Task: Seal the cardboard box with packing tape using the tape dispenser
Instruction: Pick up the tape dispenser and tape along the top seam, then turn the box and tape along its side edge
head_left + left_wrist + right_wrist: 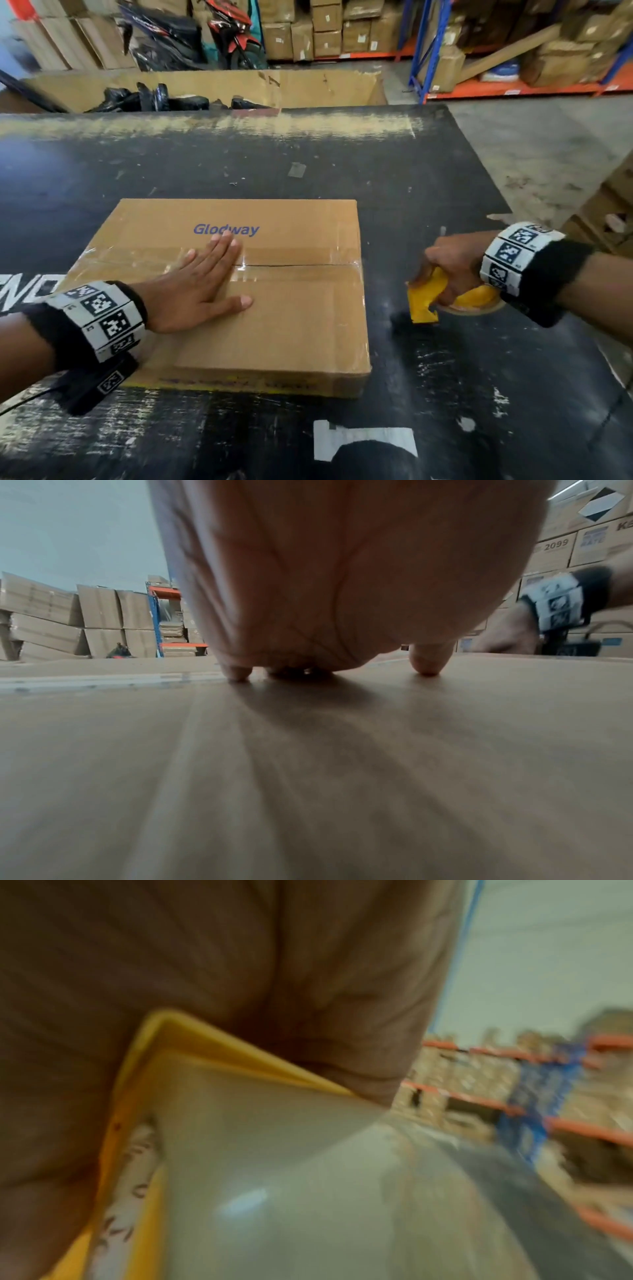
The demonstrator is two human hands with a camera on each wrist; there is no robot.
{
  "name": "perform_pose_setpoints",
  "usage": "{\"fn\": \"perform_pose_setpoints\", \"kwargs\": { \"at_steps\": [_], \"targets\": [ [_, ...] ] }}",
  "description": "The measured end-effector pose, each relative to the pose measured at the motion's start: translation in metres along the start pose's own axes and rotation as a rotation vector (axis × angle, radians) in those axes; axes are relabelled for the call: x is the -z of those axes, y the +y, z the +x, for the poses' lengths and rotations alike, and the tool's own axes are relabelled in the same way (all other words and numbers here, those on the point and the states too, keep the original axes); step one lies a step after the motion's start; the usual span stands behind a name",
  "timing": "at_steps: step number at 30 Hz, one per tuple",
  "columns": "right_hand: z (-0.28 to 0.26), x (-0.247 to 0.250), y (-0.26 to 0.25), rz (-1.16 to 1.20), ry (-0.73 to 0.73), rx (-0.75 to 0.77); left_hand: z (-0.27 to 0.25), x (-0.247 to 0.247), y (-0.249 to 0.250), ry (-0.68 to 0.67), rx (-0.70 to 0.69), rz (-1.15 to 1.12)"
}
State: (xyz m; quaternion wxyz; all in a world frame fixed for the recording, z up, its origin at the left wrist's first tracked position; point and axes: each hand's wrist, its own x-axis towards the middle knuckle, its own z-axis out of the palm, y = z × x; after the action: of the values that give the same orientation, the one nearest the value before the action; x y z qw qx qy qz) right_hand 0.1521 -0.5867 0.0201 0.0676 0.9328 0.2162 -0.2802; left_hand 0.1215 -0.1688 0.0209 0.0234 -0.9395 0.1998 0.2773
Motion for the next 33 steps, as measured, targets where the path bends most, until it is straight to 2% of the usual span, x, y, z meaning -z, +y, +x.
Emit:
{"fn": "perform_pose_setpoints", "kwargs": {
  "at_steps": [2, 5, 7, 10, 13, 15, 18, 20, 22, 24, 26, 30, 33],
  "targets": [
    [-0.004, -0.015, 0.009, 0.127, 0.021, -0.064, 0.002, 0.001, 0.0, -0.013, -0.006, 0.005],
    [-0.016, -0.013, 0.016, 0.27, 0.158, -0.049, -0.002, 0.009, 0.004, -0.024, 0.036, 0.043],
    [-0.026, -0.011, 0.015, 0.316, 0.269, -0.032, 0.002, 0.019, 0.01, 0.088, -0.023, 0.11],
    [-0.042, -0.015, 0.013, 0.508, 0.419, -0.038, 0.011, 0.037, 0.049, 0.348, -0.345, 0.141],
    [-0.065, -0.024, 0.003, 0.709, 0.586, -0.058, 0.033, 0.047, 0.103, 0.443, -0.666, 0.155],
    [-0.081, -0.031, -0.008, 0.818, 0.687, -0.058, 0.05, 0.051, 0.132, 0.378, -0.724, 0.247],
    [-0.107, -0.043, -0.032, 0.982, 0.865, -0.043, 0.065, 0.061, 0.152, 0.21, -0.648, 0.342],
    [-0.121, -0.05, -0.052, 1.052, 0.999, -0.06, 0.069, 0.074, 0.158, 0.231, -0.645, 0.152],
    [-0.128, -0.055, -0.073, 1.099, 1.123, -0.079, 0.067, 0.089, 0.166, 0.253, -0.608, -0.226],
    [-0.131, -0.057, -0.095, 1.13, 1.221, -0.098, 0.061, 0.101, 0.174, 0.09, -0.515, -0.713],
    [-0.13, -0.057, -0.116, 1.128, 1.292, -0.124, 0.053, 0.109, 0.179, -0.07, -0.471, -1.031],
    [-0.129, -0.049, -0.155, 1.087, 1.388, -0.204, 0.044, 0.12, 0.172, -0.059, -0.575, -1.111],
    [-0.129, -0.035, -0.184, 1.064, 1.376, -0.32, 0.044, 0.132, 0.157, -0.009, -0.644, -1.03]
  ]
}}
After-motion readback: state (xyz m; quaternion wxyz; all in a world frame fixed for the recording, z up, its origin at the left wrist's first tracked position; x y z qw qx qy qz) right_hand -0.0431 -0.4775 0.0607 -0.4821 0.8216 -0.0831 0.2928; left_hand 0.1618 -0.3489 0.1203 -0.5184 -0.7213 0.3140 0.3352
